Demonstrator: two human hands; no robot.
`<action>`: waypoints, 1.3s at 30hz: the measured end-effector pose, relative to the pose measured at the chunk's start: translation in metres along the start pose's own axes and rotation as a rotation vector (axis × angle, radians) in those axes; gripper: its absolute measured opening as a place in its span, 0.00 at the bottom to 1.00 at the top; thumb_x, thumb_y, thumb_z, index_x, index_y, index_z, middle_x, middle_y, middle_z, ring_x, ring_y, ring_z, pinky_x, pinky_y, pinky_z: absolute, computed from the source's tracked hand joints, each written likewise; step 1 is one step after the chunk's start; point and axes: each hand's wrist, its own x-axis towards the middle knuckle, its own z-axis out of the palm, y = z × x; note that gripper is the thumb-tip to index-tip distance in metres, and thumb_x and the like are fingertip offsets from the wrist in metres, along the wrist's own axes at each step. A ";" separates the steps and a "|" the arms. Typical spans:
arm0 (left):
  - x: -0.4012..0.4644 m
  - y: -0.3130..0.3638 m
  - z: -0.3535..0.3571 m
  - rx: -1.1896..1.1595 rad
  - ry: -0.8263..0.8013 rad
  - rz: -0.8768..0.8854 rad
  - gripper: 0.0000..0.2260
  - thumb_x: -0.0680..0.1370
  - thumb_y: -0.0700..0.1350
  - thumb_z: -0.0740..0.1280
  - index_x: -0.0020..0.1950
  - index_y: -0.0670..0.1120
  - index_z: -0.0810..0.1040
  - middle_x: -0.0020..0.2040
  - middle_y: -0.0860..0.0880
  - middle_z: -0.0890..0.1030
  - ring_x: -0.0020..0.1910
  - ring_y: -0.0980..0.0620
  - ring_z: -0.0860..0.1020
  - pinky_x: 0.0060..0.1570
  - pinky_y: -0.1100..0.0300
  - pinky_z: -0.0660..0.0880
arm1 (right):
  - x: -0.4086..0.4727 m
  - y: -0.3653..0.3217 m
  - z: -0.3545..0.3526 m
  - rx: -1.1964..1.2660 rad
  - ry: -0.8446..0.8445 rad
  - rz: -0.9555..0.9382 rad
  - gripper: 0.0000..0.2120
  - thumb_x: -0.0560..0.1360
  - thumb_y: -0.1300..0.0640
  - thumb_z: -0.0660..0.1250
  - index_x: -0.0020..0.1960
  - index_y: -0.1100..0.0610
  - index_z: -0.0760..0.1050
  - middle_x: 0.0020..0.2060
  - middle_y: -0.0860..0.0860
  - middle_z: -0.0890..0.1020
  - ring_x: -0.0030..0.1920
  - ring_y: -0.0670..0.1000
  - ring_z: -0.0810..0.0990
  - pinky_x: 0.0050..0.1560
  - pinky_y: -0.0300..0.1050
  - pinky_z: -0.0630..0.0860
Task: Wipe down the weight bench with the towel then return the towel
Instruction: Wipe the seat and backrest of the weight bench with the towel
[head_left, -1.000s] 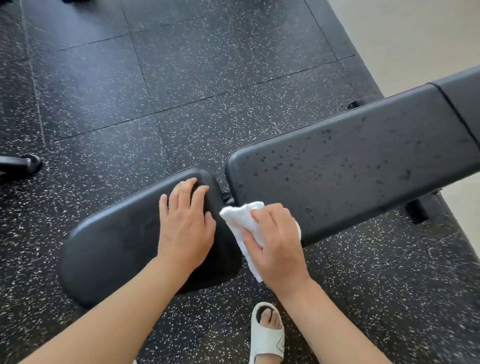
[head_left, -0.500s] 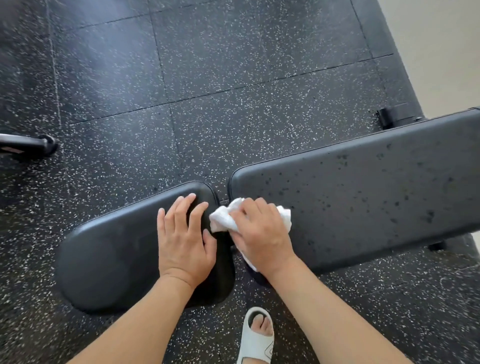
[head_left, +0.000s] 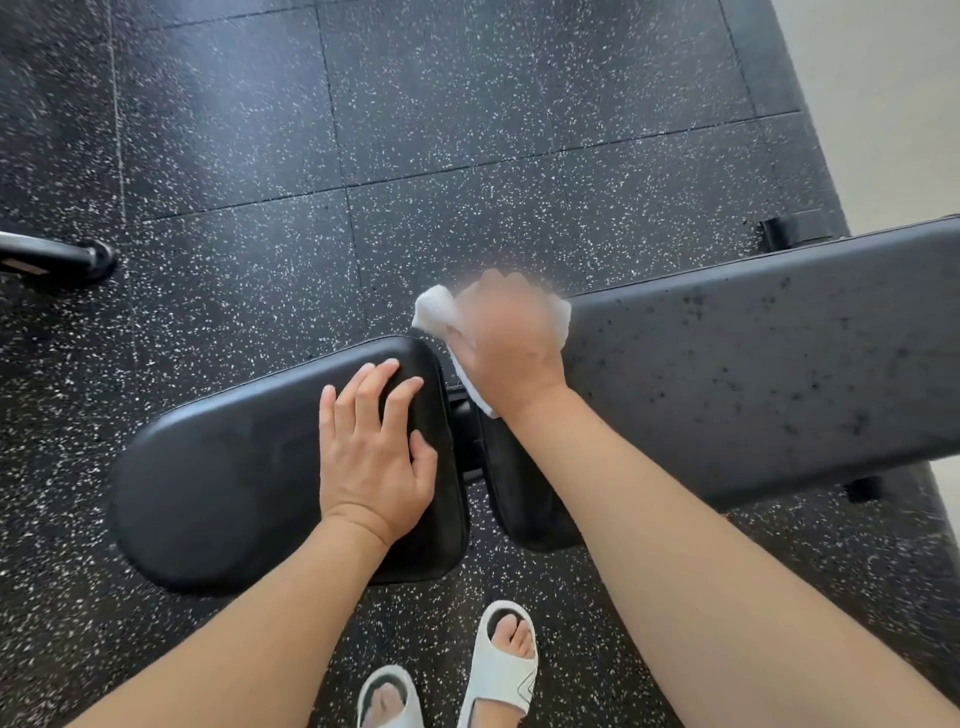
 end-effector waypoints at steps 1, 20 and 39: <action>0.000 0.000 0.000 -0.003 0.001 0.000 0.25 0.75 0.48 0.62 0.72 0.46 0.74 0.76 0.43 0.70 0.77 0.39 0.66 0.78 0.35 0.55 | -0.014 -0.002 -0.005 0.001 -0.001 -0.003 0.09 0.74 0.52 0.71 0.42 0.58 0.77 0.42 0.54 0.76 0.41 0.58 0.73 0.38 0.52 0.68; -0.004 -0.004 -0.004 -0.069 -0.010 0.007 0.24 0.76 0.48 0.63 0.72 0.47 0.72 0.76 0.43 0.69 0.78 0.40 0.64 0.80 0.35 0.52 | -0.106 0.002 -0.050 -0.067 -0.193 -0.207 0.10 0.79 0.49 0.69 0.50 0.56 0.79 0.42 0.51 0.77 0.39 0.55 0.70 0.37 0.53 0.70; -0.006 0.006 -0.001 0.044 0.044 -0.037 0.23 0.77 0.49 0.61 0.72 0.47 0.73 0.75 0.44 0.71 0.75 0.40 0.68 0.78 0.38 0.57 | 0.001 0.010 0.001 -0.041 -0.143 -0.239 0.12 0.75 0.48 0.68 0.42 0.57 0.77 0.42 0.56 0.79 0.42 0.62 0.77 0.40 0.51 0.65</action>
